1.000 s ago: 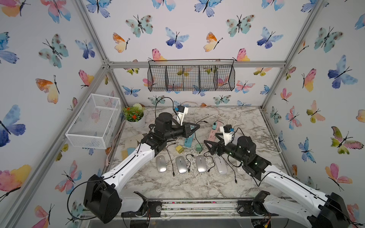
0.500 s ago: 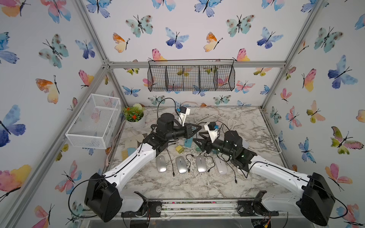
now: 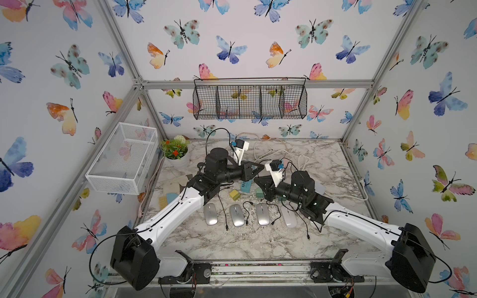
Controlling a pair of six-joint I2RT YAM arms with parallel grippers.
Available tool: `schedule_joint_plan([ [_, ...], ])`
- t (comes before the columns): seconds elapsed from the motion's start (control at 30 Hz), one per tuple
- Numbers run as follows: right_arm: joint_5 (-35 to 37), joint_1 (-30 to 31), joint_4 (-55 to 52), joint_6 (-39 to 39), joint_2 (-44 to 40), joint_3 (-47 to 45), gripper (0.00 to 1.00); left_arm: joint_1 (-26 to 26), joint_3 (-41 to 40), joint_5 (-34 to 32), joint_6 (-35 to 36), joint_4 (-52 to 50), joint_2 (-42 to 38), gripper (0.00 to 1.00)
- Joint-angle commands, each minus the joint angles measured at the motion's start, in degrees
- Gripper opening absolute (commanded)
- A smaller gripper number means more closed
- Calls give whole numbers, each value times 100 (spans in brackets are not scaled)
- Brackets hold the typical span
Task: Unplug the wireless mouse
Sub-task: Place the power cord at the center of the board.
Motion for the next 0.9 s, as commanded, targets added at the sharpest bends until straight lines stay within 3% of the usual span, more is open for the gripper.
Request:
schedule_joint_plan([
  [0.0,773,10,-402,112,-325,-7,1,-19,148,-356,195,-73,-201,77],
  [0.07,1449,2,-1089,172,-442,100,1,-7,144,-831,296,-175,-288,95],
  [0.1,1772,1,-1493,225,-488,183,1,3,112,-1021,333,-213,-341,99],
  [0.23,2947,-315,-3129,692,-628,395,1,20,-54,-1401,459,-253,-496,98],
  [0.5,2661,-2988,-4993,1698,-1262,153,1,51,-312,-1453,372,-288,-515,98],
  [0.7,3272,-3795,-5493,1994,-1326,73,1,49,-381,-1403,313,-345,-497,98],
  [0.87,3265,-3962,-6032,2330,-1066,60,1,52,-416,-1451,313,-418,-506,98],
])
